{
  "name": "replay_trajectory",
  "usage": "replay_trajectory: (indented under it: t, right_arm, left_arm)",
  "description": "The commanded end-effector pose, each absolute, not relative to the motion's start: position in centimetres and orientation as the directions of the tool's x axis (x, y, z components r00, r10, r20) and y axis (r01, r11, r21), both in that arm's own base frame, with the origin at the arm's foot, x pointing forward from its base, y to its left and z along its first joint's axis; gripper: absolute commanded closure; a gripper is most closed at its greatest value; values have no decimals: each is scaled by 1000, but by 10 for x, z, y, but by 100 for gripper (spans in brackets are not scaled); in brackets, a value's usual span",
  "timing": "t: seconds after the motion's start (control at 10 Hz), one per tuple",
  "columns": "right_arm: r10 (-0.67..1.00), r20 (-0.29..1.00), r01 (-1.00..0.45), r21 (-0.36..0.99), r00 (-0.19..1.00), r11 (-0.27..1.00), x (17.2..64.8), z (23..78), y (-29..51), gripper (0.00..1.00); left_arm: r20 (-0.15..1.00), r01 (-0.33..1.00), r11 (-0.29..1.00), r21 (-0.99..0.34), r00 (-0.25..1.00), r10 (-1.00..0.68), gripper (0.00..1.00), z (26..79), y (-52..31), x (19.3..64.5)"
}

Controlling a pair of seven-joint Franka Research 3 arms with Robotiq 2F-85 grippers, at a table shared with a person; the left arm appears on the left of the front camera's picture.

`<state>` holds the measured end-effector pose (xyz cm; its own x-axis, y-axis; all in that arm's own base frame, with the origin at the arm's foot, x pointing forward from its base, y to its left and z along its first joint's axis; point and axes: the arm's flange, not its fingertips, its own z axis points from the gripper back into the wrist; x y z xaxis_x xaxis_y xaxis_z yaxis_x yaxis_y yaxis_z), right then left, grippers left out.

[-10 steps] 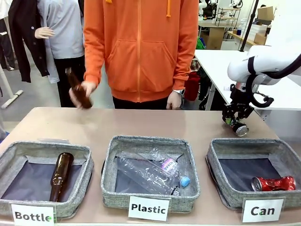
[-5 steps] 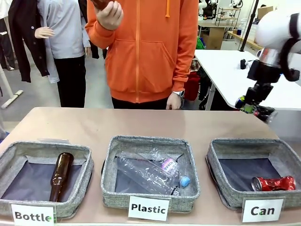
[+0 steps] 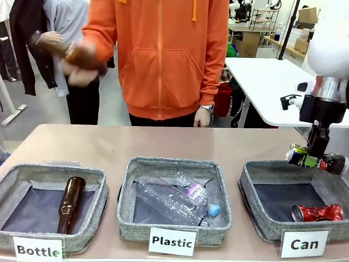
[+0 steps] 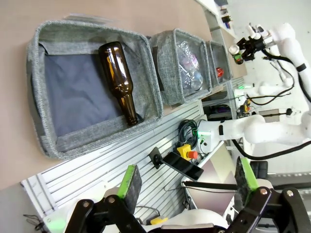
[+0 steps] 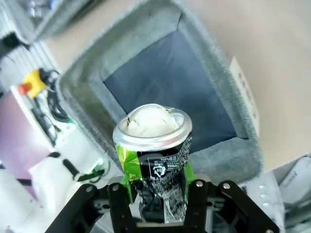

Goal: Sort the can waste into the basket.
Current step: Pick up the can waste from the table and place it in the right Fabric basket.

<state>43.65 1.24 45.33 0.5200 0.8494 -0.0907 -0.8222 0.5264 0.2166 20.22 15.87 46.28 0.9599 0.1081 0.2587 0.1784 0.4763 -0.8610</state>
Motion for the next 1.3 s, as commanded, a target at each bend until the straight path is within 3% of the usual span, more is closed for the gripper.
replay_trajectory:
  t: [0.0, 0.3, 0.6, 0.8, 0.9, 1.1, 1.2]
  right_arm:
    - [868, -81, -859, 128, 489, 496, 432, 453, 6, 100]
    - [864, -85, -849, 160, 496, 503, 442, 453, 0, 100]
    - [870, -73, -854, 170, 488, 493, 442, 453, 1, 100]
    - [881, -69, -864, 173, 469, 473, 441, 454, 2, 100]
    - [886, -71, -868, 176, 458, 463, 440, 454, 2, 6]
    - [889, -89, -873, 171, 449, 458, 441, 453, -1, 0]
    - [893, -80, -876, 175, 443, 450, 441, 455, -2, 4]
  left_arm:
    - [259, 179, 476, -861, 960, 108, 0, 463, 159, 202]
    - [437, 334, 354, -874, 858, 270, 0, 552, 269, 141]
    - [494, 371, 369, -852, 805, 330, 0, 564, 313, 105]
    - [492, 374, 366, -852, 812, 315, 0, 563, 308, 110]
    - [477, 364, 358, -860, 822, 310, 0, 563, 304, 112]
    - [448, 341, 361, -868, 852, 272, 0, 553, 282, 123]
    - [436, 335, 368, -867, 868, 236, 0, 552, 272, 130]
